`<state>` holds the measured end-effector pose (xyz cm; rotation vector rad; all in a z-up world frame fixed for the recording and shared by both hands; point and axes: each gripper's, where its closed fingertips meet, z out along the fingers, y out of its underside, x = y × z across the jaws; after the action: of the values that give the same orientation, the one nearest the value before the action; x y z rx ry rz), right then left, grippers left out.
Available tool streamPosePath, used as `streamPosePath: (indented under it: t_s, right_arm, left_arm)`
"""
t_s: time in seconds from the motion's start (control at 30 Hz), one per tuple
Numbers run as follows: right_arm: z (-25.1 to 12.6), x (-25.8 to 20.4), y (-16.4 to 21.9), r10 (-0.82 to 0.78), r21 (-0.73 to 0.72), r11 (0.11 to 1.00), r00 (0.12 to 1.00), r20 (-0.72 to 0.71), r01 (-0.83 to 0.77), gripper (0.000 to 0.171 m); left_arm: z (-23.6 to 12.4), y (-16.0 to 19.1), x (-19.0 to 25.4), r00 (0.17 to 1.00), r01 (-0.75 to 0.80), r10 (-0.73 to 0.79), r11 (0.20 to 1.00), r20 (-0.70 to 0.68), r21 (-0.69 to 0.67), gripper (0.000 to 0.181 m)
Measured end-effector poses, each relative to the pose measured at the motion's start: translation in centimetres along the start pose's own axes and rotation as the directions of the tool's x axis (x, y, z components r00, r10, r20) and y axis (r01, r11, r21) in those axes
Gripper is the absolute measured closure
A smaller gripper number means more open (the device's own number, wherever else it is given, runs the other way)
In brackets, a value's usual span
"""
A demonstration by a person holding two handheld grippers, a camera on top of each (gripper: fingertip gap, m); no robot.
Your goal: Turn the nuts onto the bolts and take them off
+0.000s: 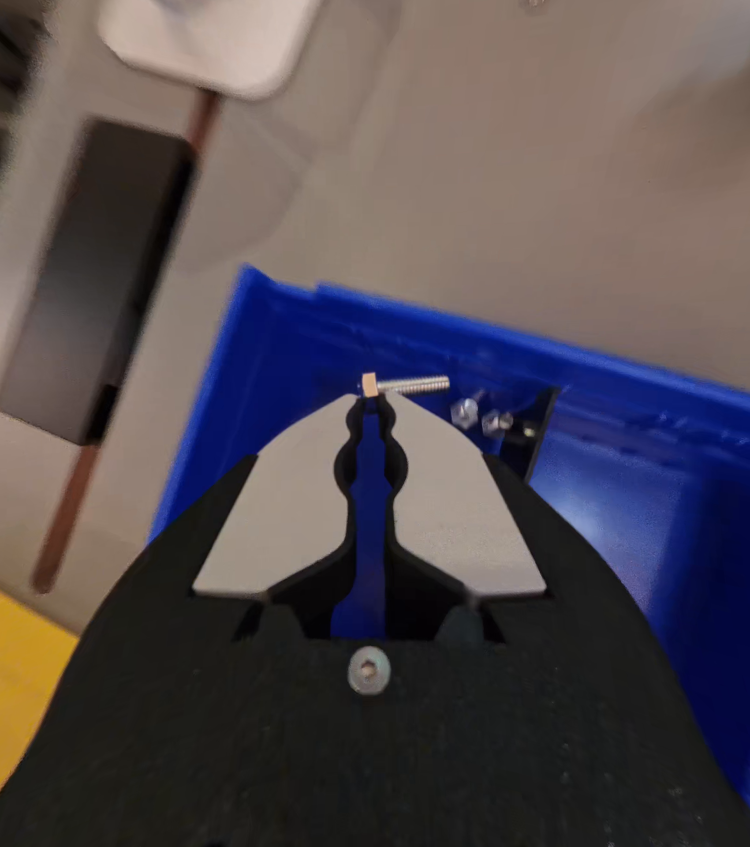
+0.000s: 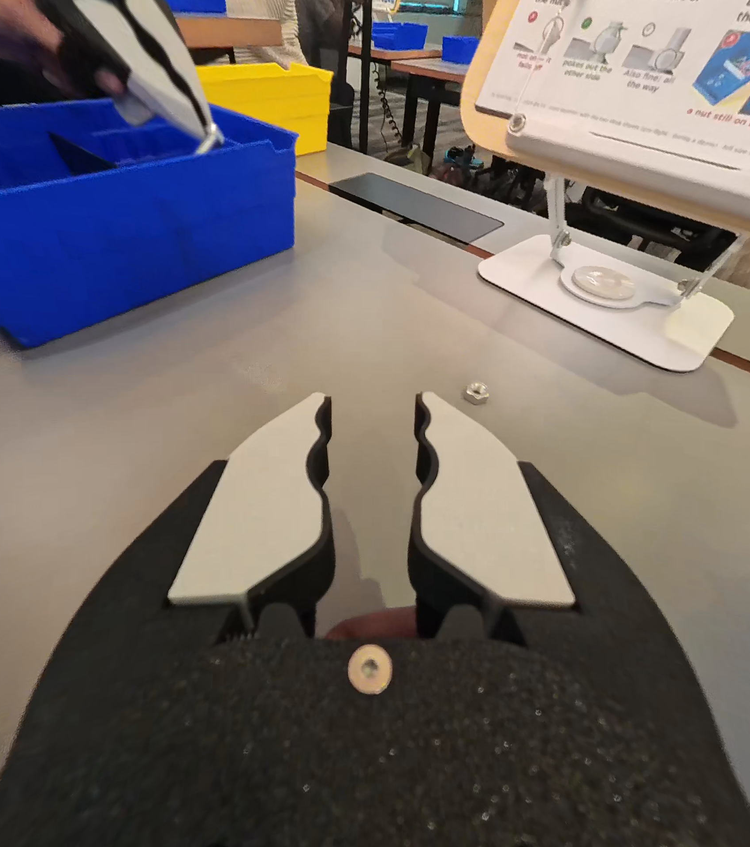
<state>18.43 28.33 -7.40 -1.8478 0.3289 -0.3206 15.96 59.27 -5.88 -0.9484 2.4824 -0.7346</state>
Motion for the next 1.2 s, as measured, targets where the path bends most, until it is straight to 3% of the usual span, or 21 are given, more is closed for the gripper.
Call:
streamPosePath:
  t_s: [0.03,0.13,0.23,0.4,0.57,0.7,0.8,0.97,1.2]
  right_arm:
    - [0.0,-0.3,-0.3,0.007,0.009,1.000,1.000,0.015,-0.007,0.137]
    - [0.1,-1.9,-1.7,0.094,0.025,0.995,0.987,0.127,-0.098,0.137]
    - [-0.1,-3.8,-4.3,0.149,0.047,0.985,0.960,0.238,-0.165,0.137]
    - [-1.1,-5.9,-7.6,0.154,0.073,0.980,0.941,0.300,-0.184,0.138]
    - [-2.1,-6.6,-5.5,0.160,-0.017,0.987,0.947,0.277,-0.161,0.138]
    - [-3.4,-6.2,-3.5,0.152,-0.072,0.988,0.955,0.255,-0.139,0.141]
    - [-4.3,-6.4,-3.2,0.146,-0.075,0.989,0.948,0.284,-0.130,0.159]
    - [-4.5,-5.6,-2.4,0.087,-0.110,0.992,0.961,0.264,-0.059,0.161]
    - [-5.0,-5.8,-1.4,-0.040,-0.097,0.992,0.940,0.339,0.078,0.162]
  left_arm:
    - [-1.2,-1.5,0.1,0.999,0.000,-0.003,0.998,0.052,0.070,0.175]
    - [-4.6,-6.0,1.7,0.980,-0.026,-0.025,0.968,0.199,0.249,0.175]
    - [-6.0,-11.0,6.1,0.967,-0.063,-0.045,0.911,0.251,0.407,0.175]
    - [-2.4,-16.2,14.8,0.953,-0.172,0.031,0.875,0.301,0.453,0.175]
    - [2.2,-19.1,20.7,0.944,-0.254,0.123,0.864,0.307,0.435,0.175]
    - [3.9,-20.2,22.9,0.944,-0.280,0.169,0.865,0.285,0.415,0.175]
    - [4.6,-20.7,23.7,0.948,-0.274,0.172,0.867,0.268,0.416,0.175]
    - [5.5,-20.5,24.0,0.959,-0.248,0.160,0.875,0.234,0.416,0.174]
    - [5.2,-19.1,25.8,0.990,-0.105,0.135,0.876,-0.031,0.471,0.167]
